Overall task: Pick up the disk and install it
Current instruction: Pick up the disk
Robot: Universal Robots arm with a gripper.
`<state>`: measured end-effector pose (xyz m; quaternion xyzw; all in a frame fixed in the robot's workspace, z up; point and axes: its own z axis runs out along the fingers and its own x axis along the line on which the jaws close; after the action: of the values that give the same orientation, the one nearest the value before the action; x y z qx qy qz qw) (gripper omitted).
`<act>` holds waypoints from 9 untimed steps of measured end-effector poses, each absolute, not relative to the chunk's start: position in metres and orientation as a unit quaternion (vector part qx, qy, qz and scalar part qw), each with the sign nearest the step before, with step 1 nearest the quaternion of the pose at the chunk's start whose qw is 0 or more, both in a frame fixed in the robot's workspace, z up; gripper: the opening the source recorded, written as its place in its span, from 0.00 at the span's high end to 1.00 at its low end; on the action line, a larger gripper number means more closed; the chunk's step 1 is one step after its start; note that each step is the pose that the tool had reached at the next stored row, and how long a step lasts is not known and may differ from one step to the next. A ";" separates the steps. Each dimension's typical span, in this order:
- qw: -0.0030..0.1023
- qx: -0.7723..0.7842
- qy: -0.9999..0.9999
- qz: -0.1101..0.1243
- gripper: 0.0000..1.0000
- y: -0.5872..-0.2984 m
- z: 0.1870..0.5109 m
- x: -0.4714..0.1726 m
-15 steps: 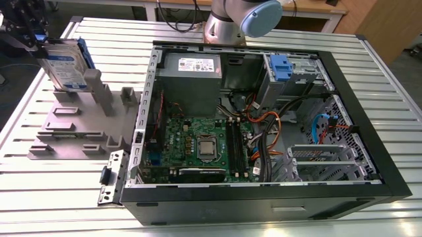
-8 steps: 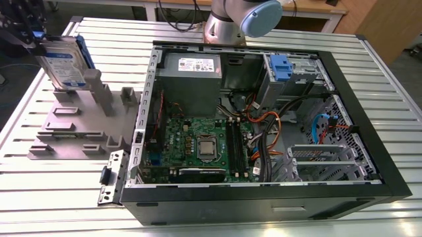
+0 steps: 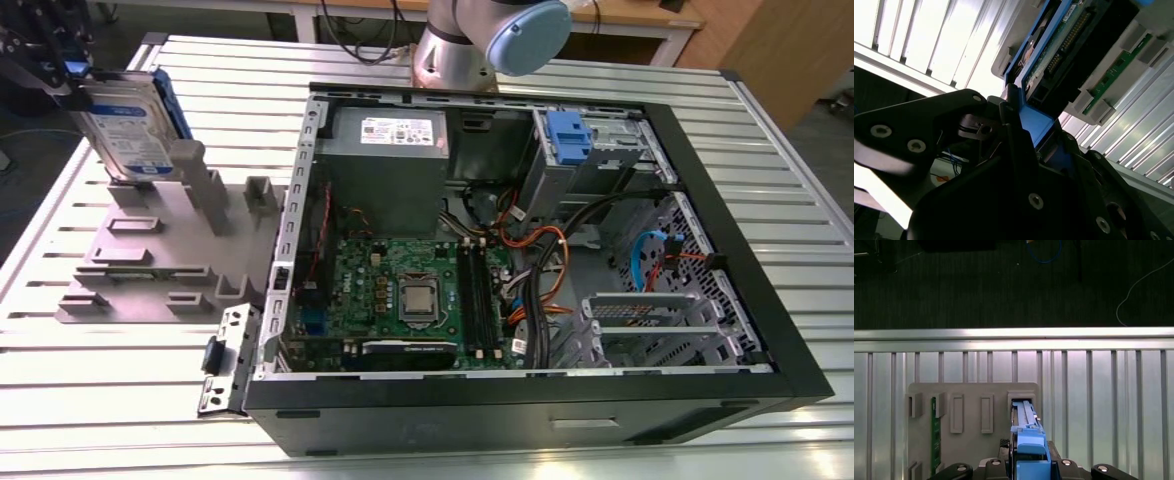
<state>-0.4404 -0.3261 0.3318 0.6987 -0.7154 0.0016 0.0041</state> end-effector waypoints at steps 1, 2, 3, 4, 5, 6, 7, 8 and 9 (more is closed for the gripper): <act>0.004 0.699 -0.715 0.002 0.64 -0.326 0.332 -0.440; 0.004 0.699 -0.715 0.002 0.64 -0.326 0.332 -0.440; 0.004 0.699 -0.715 0.002 0.64 -0.326 0.332 -0.440; 0.004 0.699 -0.715 0.002 0.64 -0.326 0.333 -0.440; 0.004 0.699 -0.715 0.002 0.64 -0.326 0.333 -0.440; 0.004 0.699 -0.715 0.002 0.64 -0.326 0.333 -0.440; 0.004 0.699 -0.715 0.002 0.64 -0.326 0.334 -0.440; 0.004 0.699 -0.715 0.002 0.64 -0.326 0.334 -0.440; 0.004 0.699 -0.715 0.002 0.64 -0.326 0.334 -0.440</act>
<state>-0.4404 -0.3261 0.3344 0.6987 -0.7154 0.0016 0.0040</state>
